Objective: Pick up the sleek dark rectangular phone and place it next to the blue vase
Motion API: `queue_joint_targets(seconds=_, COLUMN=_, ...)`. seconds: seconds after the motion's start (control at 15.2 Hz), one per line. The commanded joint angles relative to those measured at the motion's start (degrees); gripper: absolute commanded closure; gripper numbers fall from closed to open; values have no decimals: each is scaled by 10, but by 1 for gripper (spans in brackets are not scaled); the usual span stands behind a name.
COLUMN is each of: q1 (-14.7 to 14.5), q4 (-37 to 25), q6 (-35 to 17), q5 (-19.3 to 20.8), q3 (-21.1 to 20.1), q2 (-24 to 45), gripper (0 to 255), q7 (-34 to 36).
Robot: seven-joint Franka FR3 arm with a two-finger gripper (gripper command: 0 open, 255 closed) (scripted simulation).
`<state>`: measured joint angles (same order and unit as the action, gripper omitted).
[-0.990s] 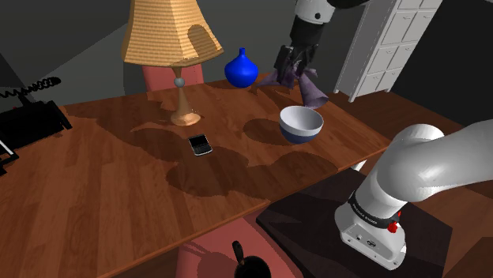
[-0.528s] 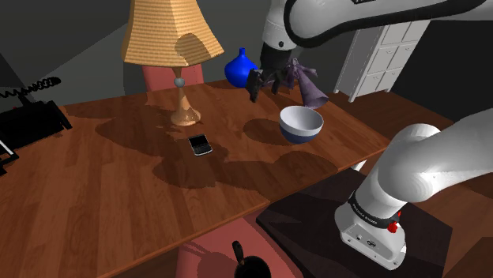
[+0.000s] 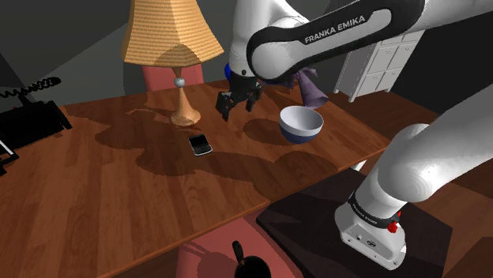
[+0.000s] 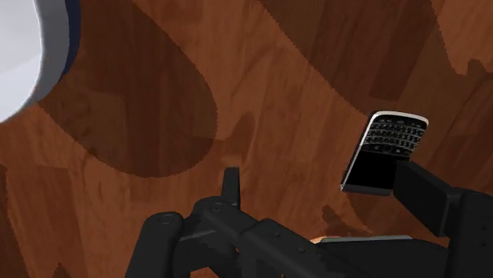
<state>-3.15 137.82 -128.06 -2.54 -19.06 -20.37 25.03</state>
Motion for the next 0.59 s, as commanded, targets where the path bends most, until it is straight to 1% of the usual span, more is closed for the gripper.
queue_joint_targets(seconds=0.0, q1=4, q4=-17, q6=-26, q5=16, q3=-24, q2=42, gripper=0, q7=38)
queue_joint_targets(seconds=0.26, q1=12, q4=-58, q6=-68, q5=71, q3=-63, q2=131, gripper=0, q7=117)
queue_joint_targets(seconds=0.53, q1=9, q4=-114, q6=-93, q5=151, q3=-87, q2=227, gripper=0, q7=209)
